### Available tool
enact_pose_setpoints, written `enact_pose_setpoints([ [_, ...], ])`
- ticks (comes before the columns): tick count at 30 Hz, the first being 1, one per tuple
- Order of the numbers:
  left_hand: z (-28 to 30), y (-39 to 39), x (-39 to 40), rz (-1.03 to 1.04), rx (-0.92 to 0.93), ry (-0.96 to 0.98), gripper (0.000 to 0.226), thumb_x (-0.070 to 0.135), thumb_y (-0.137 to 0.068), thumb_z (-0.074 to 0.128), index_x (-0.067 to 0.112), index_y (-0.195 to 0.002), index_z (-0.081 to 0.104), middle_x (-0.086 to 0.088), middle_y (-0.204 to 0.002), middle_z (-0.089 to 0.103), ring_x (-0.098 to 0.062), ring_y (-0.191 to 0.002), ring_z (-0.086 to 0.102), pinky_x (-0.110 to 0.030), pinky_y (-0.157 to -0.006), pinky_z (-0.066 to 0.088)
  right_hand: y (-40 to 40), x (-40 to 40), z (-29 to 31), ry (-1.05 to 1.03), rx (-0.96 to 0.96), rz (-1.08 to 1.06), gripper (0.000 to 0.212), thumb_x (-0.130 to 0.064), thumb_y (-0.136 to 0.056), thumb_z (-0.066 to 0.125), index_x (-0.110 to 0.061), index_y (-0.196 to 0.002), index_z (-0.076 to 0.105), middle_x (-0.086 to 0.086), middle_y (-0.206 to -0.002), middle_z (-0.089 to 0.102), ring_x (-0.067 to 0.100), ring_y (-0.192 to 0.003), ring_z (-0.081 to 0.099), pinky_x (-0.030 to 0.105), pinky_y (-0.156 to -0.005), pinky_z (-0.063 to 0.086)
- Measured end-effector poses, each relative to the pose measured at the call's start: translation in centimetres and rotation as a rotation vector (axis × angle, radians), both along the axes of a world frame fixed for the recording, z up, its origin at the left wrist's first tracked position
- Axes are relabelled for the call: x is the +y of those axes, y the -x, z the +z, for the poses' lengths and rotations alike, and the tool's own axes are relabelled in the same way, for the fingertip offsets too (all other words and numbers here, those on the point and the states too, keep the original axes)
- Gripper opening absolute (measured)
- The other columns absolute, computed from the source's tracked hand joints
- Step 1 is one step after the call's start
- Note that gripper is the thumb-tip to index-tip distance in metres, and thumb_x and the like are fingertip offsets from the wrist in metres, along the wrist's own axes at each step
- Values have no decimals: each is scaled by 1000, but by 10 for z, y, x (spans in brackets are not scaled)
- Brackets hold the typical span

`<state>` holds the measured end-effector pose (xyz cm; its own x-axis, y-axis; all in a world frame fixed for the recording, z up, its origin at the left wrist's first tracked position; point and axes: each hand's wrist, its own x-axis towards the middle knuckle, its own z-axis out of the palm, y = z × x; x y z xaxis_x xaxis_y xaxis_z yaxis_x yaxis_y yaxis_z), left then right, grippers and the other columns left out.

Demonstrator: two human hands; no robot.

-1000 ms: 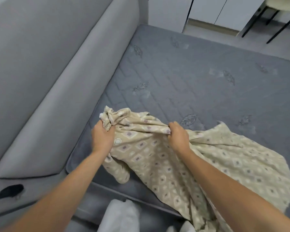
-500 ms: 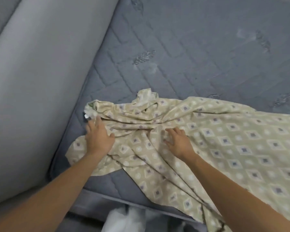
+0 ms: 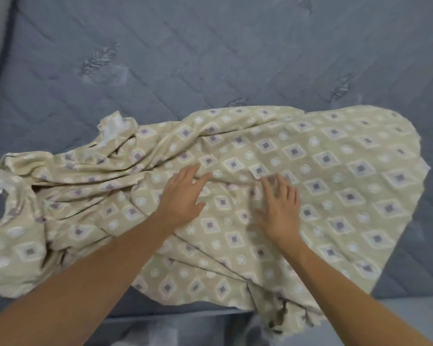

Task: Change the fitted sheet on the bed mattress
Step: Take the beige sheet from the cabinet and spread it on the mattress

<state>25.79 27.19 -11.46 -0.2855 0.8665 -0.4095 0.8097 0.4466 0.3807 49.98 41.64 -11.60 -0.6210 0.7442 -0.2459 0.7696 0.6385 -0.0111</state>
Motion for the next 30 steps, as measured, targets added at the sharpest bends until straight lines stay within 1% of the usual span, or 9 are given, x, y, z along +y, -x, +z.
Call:
enact_pose_setpoints([
  [3, -4, -27, 52, -85, -26, 77, 95, 49, -89, 75, 40, -164, 16, -3, -174, 3, -29, -159, 10, -51, -125, 26, -43, 36, 14, -73, 29, -118, 90, -32, -88, 77, -25, -163, 28, 19, -168, 22, 43, -155, 21, 59, -125, 20],
  [7, -17, -64, 96, -204, 25, 245, 97, 54, -85, 78, 38, -162, 21, -4, -169, 14, -28, -154, 20, -52, -119, 34, -109, 92, 23, -164, 53, -209, 79, -29, -89, 68, -23, -160, 34, 26, -166, 23, 47, -153, 23, 59, -124, 20],
  [9, -28, -79, 105, -223, 106, 244, 78, 50, -90, 74, 33, -154, 33, -5, -161, 25, -29, -146, 28, -50, -113, 39, -134, 110, 20, -156, 1, -157, 76, -33, -83, 73, -22, -153, 45, 24, -161, 32, 47, -149, 28, 57, -125, 17],
  [11, -38, -88, 111, -233, 170, 186, 56, 43, -97, 68, 26, -144, 43, -4, -154, 35, -29, -139, 34, -46, -105, 43, -149, 120, 9, -151, -24, -80, 50, -35, -81, 77, -20, -128, 64, 17, -141, 50, 43, -132, 41, 58, -122, 22],
  [15, -52, -87, 116, -250, 172, 104, 20, 21, -100, 58, 24, -119, 58, -1, -124, 58, -25, -116, 53, -39, -87, 46, -149, 139, -8, -218, 35, -20, 14, -32, -95, 67, -18, -97, 71, 3, -101, 60, 33, -103, 49, 59, -112, 31],
  [20, -35, -53, 93, -124, 109, 57, 26, 5, -87, 61, 22, -106, 57, 0, -100, 59, -26, -92, 61, -37, -66, 48, -107, 126, -20, -140, 286, -111, 2, -21, -99, 66, -21, -97, 65, -4, -93, 56, 27, -93, 51, 61, -101, 39],
  [24, -14, 5, 46, -55, 182, 191, 25, 10, -81, 69, 19, -101, 57, -5, -94, 58, -31, -83, 63, -41, -63, 53, -1, 87, -24, 201, 553, -98, 5, -16, -101, 63, -13, -97, 63, 4, -97, 59, 25, -88, 51, 41, -75, 42],
  [27, -1, 30, 18, -11, 200, 256, 20, 10, -80, 71, 16, -90, 54, -5, -89, 57, -31, -80, 61, -42, -62, 53, 74, 45, -30, 466, 570, -17, 10, -18, -104, 56, -14, -95, 58, 3, -95, 53, 25, -90, 50, 44, -76, 46],
  [30, 0, 32, 15, -29, 224, 229, 16, 16, -89, 67, 18, -94, 52, -6, -100, 53, -30, -95, 55, -40, -67, 49, 86, 26, -38, 499, 468, 22, 10, -24, -104, 54, -16, -102, 59, 2, -100, 55, 27, -95, 53, 46, -81, 48],
])
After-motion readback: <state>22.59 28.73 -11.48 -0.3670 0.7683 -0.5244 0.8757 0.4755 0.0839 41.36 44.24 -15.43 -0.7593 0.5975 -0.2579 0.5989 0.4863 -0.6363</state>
